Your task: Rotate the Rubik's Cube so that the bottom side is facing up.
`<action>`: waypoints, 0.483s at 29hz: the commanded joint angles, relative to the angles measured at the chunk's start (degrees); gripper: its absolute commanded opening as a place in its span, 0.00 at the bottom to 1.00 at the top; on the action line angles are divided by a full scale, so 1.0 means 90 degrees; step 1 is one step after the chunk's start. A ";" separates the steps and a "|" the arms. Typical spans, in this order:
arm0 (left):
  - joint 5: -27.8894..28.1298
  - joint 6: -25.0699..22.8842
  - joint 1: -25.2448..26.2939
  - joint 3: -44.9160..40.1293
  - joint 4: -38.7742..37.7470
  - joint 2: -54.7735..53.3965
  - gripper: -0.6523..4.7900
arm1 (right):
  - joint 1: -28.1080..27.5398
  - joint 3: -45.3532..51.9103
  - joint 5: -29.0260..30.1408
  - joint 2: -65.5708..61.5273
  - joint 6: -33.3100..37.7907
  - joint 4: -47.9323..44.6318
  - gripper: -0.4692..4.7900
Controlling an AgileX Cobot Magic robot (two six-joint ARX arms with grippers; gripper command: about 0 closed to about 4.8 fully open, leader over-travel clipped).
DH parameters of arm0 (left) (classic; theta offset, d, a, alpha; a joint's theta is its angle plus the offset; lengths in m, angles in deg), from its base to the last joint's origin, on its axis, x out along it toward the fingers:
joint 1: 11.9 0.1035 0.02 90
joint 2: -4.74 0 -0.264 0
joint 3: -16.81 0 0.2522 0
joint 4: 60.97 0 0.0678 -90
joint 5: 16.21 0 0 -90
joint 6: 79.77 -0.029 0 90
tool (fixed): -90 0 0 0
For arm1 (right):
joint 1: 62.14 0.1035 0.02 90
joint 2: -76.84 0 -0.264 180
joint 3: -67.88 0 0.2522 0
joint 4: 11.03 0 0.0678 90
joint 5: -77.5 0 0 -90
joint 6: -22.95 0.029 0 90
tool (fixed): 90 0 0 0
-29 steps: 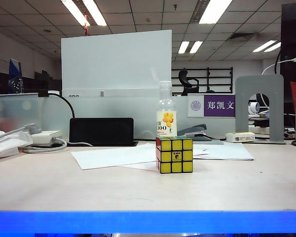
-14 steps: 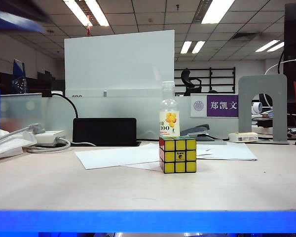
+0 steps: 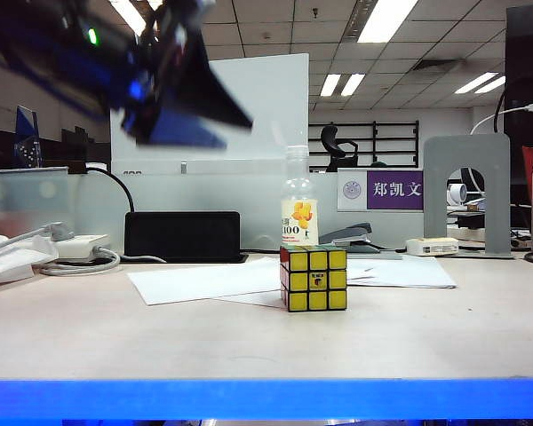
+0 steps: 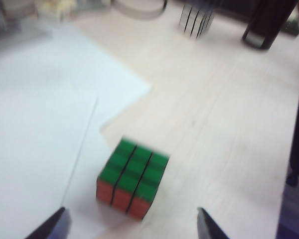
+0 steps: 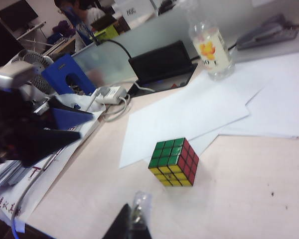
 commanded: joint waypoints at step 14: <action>0.0165 -0.1292 -0.0559 0.2548 -0.2030 -0.2397 0.75 | 0.0085 0.0602 -0.0175 0.0002 -0.0219 0.0194 0.08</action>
